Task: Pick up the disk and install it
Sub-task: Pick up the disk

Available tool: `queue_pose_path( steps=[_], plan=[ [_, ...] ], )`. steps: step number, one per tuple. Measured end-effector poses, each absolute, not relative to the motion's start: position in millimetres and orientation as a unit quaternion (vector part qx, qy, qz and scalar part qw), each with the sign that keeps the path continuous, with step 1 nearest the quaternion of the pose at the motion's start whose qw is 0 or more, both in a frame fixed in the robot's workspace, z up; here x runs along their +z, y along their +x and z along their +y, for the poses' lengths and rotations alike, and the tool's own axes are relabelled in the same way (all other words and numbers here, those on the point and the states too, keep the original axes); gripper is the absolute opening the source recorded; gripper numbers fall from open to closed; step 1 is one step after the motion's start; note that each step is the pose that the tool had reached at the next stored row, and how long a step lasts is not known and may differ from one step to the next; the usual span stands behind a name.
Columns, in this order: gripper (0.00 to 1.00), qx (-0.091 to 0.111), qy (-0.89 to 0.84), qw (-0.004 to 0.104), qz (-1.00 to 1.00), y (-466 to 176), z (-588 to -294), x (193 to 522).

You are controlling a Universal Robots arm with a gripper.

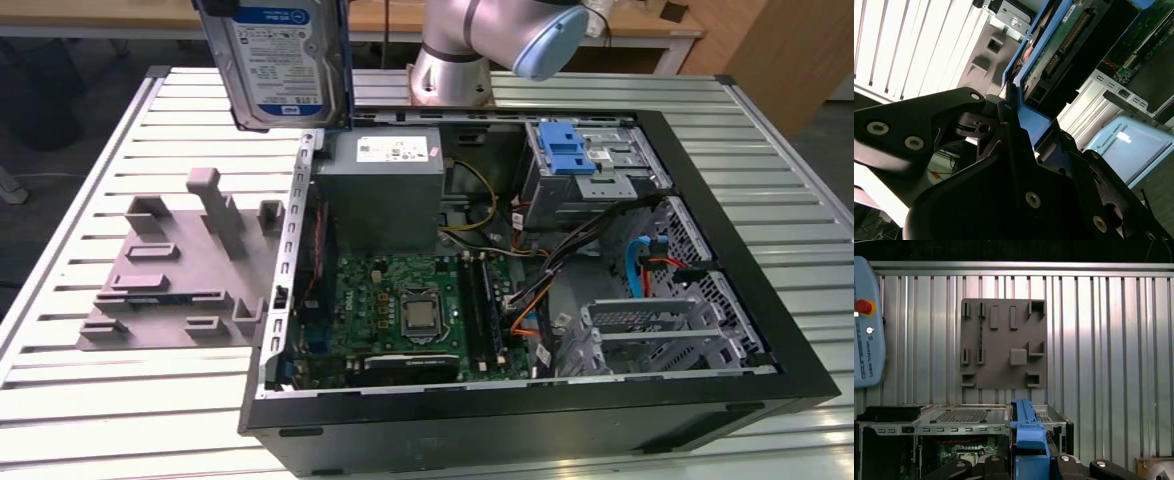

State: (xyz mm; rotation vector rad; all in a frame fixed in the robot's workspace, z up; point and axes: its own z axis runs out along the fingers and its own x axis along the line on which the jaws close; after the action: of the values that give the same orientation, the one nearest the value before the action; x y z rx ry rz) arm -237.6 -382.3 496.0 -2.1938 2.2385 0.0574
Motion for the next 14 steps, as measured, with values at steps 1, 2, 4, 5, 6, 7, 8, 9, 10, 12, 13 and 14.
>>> queue_pose_path(
  steps=[1, 2, 4, 5, 6, 7, 8, 9, 10, 12, 13, 14],
  plan=[
    [0.36, 0.018, -0.7, 0.003, 0.714, -236.9, -382.3, 496.0],
    [0.36, 0.018, -0.7, 0.003, 0.714, -236.4, -382.3, 496.0],
    [0.36, 0.018, -0.7, 0.003, 0.714, -236.3, -382.4, 496.0],
    [0.36, 0.018, -0.7, 0.003, 0.714, -236.3, -382.3, 496.0],
    [0.36, 0.018, -0.7, 0.003, 0.714, -236.2, -382.3, 496.0],
    [0.36, 0.018, -0.7, 0.003, 0.714, -236.2, -382.3, 496.0],
    [0.36, 0.018, -0.7, 0.003, 0.714, -236.2, -382.3, 496.0],
    [0.36, 0.018, -0.7, 0.003, 0.714, -236.1, -382.3, 496.0],
    [0.36, 0.018, -0.7, 0.003, 0.714, -235.7, -382.3, 496.0],
    [0.36, 0.018, -0.7, 0.003, 0.714, -233.5, -382.3, 496.0],
    [0.36, 0.018, -0.7, 0.003, 0.714, -232.0, -382.4, 496.0],
    [0.36, 0.018, -0.7, 0.003, 0.714, -230.1, -382.6, 496.0]
  ],
)
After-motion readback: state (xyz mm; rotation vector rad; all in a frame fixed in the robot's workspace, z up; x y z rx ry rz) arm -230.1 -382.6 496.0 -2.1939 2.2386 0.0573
